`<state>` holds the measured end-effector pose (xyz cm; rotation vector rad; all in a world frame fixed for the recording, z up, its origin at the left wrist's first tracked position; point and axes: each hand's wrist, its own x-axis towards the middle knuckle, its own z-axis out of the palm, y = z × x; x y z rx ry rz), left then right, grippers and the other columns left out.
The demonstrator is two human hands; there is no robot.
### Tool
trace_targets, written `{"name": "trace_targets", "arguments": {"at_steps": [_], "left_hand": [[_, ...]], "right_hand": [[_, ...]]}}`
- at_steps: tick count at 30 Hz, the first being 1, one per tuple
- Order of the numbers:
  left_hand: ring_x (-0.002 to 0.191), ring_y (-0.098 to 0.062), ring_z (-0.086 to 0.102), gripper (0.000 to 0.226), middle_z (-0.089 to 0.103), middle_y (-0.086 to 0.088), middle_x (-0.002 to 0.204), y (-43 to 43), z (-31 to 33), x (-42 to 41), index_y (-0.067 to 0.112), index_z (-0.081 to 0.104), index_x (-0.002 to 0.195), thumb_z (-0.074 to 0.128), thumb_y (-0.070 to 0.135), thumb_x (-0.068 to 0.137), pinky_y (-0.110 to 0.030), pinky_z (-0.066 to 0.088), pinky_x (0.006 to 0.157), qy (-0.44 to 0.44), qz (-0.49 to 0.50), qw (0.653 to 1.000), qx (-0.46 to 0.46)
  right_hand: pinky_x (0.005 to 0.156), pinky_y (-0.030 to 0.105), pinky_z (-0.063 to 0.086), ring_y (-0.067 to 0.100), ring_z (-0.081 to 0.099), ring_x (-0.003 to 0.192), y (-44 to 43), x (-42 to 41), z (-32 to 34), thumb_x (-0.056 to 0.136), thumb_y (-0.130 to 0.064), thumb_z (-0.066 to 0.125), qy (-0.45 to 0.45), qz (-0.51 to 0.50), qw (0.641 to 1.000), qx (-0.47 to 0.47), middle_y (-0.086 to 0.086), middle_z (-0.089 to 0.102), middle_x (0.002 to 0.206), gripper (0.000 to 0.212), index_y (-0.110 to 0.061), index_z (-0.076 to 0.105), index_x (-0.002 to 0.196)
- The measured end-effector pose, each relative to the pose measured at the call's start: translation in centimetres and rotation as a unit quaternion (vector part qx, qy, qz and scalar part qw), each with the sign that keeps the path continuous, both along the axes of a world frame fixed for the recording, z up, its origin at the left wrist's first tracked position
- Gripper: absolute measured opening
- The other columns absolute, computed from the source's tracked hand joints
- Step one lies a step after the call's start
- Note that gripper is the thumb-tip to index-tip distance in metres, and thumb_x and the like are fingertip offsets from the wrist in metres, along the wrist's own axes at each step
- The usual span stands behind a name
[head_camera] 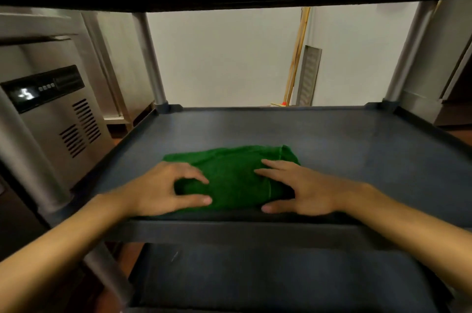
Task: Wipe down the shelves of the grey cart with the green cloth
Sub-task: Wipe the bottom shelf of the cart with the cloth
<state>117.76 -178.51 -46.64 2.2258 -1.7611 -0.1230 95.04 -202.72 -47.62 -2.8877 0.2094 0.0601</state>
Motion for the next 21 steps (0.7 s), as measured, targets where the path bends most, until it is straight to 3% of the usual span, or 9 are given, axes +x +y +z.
{"name": "trace_targets", "arguments": {"at_steps": [2, 4, 6, 8, 10, 13, 17, 19, 21], "left_hand": [[0.135, 0.011, 0.041, 0.073, 0.047, 0.025, 0.144, 1.2, -1.2, -0.3, 0.046, 0.065, 0.127, 0.048, 0.092, 0.073, -0.019, 0.03, 0.117, -0.005, -0.006, 1.0, -0.002], [0.139, 0.012, 0.037, 0.064, 0.052, 0.02, 0.144, 1.8, -1.5, -0.5, 0.041, 0.069, 0.124, 0.046, 0.083, 0.083, -0.02, 0.032, 0.118, 0.002, -0.023, 1.0, -0.009], [0.137, 0.01, 0.041, 0.053, 0.061, 0.015, 0.139, 2.0, -1.1, -0.9, 0.034, 0.075, 0.115, 0.044, 0.07, 0.092, -0.021, 0.038, 0.115, -0.008, -0.045, 0.999, -0.011], [0.128, 0.005, 0.053, 0.051, 0.065, 0.011, 0.133, 2.2, -0.4, -1.7, 0.028, 0.076, 0.107, 0.042, 0.064, 0.095, -0.019, 0.042, 0.107, -0.016, -0.053, 0.998, -0.021], [0.104, -0.003, 0.066, 0.052, 0.072, 0.012, 0.109, 2.5, 0.2, -2.7, 0.024, 0.072, 0.101, 0.037, 0.063, 0.099, -0.025, 0.049, 0.092, -0.009, -0.059, 0.998, -0.037], [0.07, -0.009, 0.058, 0.047, 0.057, 0.007, 0.073, 2.9, 1.0, -4.3, 0.024, 0.056, 0.085, 0.032, 0.063, 0.1, -0.032, 0.045, 0.071, 0.016, -0.066, 0.996, -0.054], [0.07, -0.013, 0.057, 0.052, 0.057, 0.005, 0.076, 1.9, 2.3, -5.4, 0.027, 0.052, 0.091, 0.031, 0.074, 0.094, -0.038, 0.046, 0.069, 0.063, -0.073, 0.995, -0.026], [0.076, -0.01, 0.058, 0.051, 0.058, 0.01, 0.082, 0.7, 3.0, -5.2, 0.035, 0.048, 0.094, 0.041, 0.085, 0.083, -0.038, 0.049, 0.07, 0.042, -0.073, 0.996, 0.022], [0.08, -0.007, 0.061, 0.049, 0.062, 0.01, 0.087, -1.0, 3.9, -4.6, 0.037, 0.047, 0.099, 0.055, 0.082, 0.08, -0.038, 0.052, 0.074, 0.022, -0.068, 0.996, 0.055]], "right_hand": [[0.121, 0.03, 0.021, 0.014, 0.024, 0.148, -0.3, -0.4, -0.6, 0.094, -0.052, 0.056, -0.061, 0.006, 0.998, -0.006, -0.006, 0.026, 0.162, 0.063, -0.033, 0.036, 0.151], [0.114, 0.026, 0.031, 0.013, 0.043, 0.137, -0.4, -0.9, -0.4, 0.098, -0.026, 0.059, -0.123, 0.021, 0.992, -0.006, -0.005, 0.048, 0.15, 0.042, -0.027, 0.053, 0.14], [0.105, 0.017, 0.037, 0.008, 0.054, 0.123, -0.5, -1.7, 0.0, 0.098, -0.015, 0.059, -0.14, 0.034, 0.99, 0.012, -0.007, 0.061, 0.136, 0.035, -0.027, 0.062, 0.131], [0.099, 0.014, 0.042, 0.001, 0.057, 0.112, -0.3, -2.7, 0.7, 0.098, -0.017, 0.058, -0.125, 0.043, 0.991, 0.037, -0.012, 0.066, 0.124, 0.032, -0.031, 0.065, 0.125], [0.096, 0.019, 0.046, -0.002, 0.059, 0.107, 0.0, -4.1, 1.7, 0.099, -0.022, 0.057, -0.089, 0.038, 0.994, 0.06, -0.019, 0.066, 0.116, 0.027, -0.037, 0.065, 0.12], [0.088, 0.024, 0.049, -0.002, 0.061, 0.097, 0.6, -6.3, 3.5, 0.099, -0.035, 0.054, -0.018, 0.044, 0.995, 0.092, -0.025, 0.066, 0.104, 0.014, -0.042, 0.063, 0.107], [0.089, 0.022, 0.049, -0.003, 0.064, 0.096, 0.1, -7.9, 6.0, 0.099, -0.035, 0.056, -0.003, 0.028, 0.991, 0.128, -0.022, 0.07, 0.104, 0.016, -0.031, 0.069, 0.108], [0.09, 0.025, 0.051, 0.003, 0.068, 0.096, -1.2, -8.0, 7.3, 0.097, -0.031, 0.057, -0.04, 0.006, 0.983, 0.178, -0.013, 0.074, 0.102, 0.018, -0.024, 0.072, 0.105], [0.087, 0.028, 0.055, 0.014, 0.071, 0.094, -3.0, -7.6, 8.5, 0.095, -0.028, 0.057, -0.073, -0.026, 0.972, 0.222, -0.001, 0.075, 0.099, 0.019, -0.019, 0.072, 0.1]]}}
